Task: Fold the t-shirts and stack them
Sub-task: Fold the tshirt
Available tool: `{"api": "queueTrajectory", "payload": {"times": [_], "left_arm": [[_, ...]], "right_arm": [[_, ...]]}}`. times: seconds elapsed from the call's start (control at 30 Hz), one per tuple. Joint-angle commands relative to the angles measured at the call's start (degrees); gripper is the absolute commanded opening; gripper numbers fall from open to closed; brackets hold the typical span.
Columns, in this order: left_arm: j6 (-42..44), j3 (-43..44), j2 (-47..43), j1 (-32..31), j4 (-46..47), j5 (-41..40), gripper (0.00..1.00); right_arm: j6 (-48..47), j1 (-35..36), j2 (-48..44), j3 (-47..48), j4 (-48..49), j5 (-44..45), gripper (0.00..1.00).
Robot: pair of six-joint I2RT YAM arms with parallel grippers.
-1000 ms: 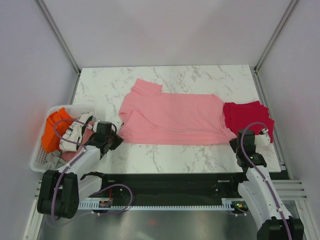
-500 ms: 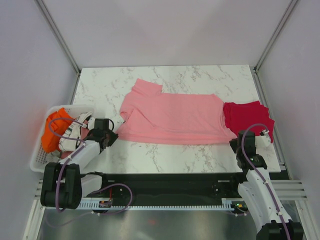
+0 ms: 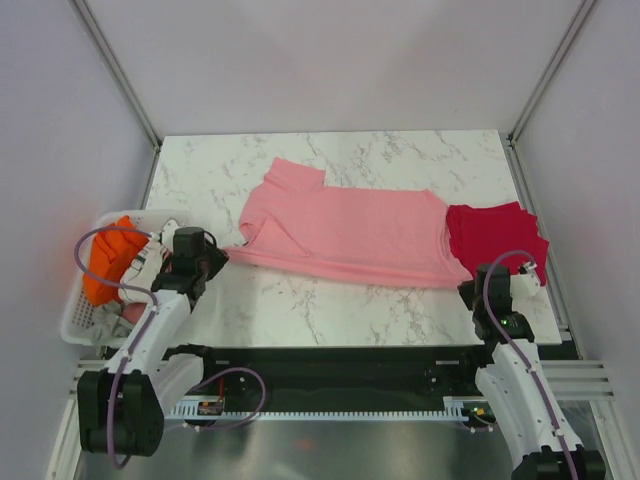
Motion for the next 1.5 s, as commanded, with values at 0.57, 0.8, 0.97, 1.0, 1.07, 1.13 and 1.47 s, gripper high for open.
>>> {"api": "queueTrajectory", "payload": {"times": [0.57,0.8,0.97,1.0,1.07,1.13,1.47], "left_arm": [[10.2,15.6,-3.4,-0.1,-10.8,3.9,0.56],[12.3,19.6,4.2,-6.1,-9.0,5.2,0.56],[13.9,26.9,14.9,-9.7,-5.0,4.8,0.59],[14.2,28.3,19.8,-9.7,-4.9,4.9,0.6],[15.5,33.3,25.3,-9.7,-5.2,5.6,0.61],[15.5,37.6,32.8,-9.6,-5.7,6.5,0.61],[15.7,49.2,52.8,-6.1,-6.2,13.2,0.57]], "right_arm": [[-12.5,-0.1,6.6,9.2,3.4,-4.4,0.58],[-23.2,0.3,28.4,19.1,12.8,-8.8,0.49],[-27.6,0.4,40.5,28.4,15.9,-7.1,0.51],[-27.8,0.4,44.5,29.6,16.3,-7.0,0.5],[-27.2,0.4,48.2,32.9,16.0,-6.0,0.5],[-25.6,0.4,52.5,33.9,16.5,-6.0,0.48],[-20.0,-3.6,64.8,35.4,22.2,-5.7,0.48]]}}
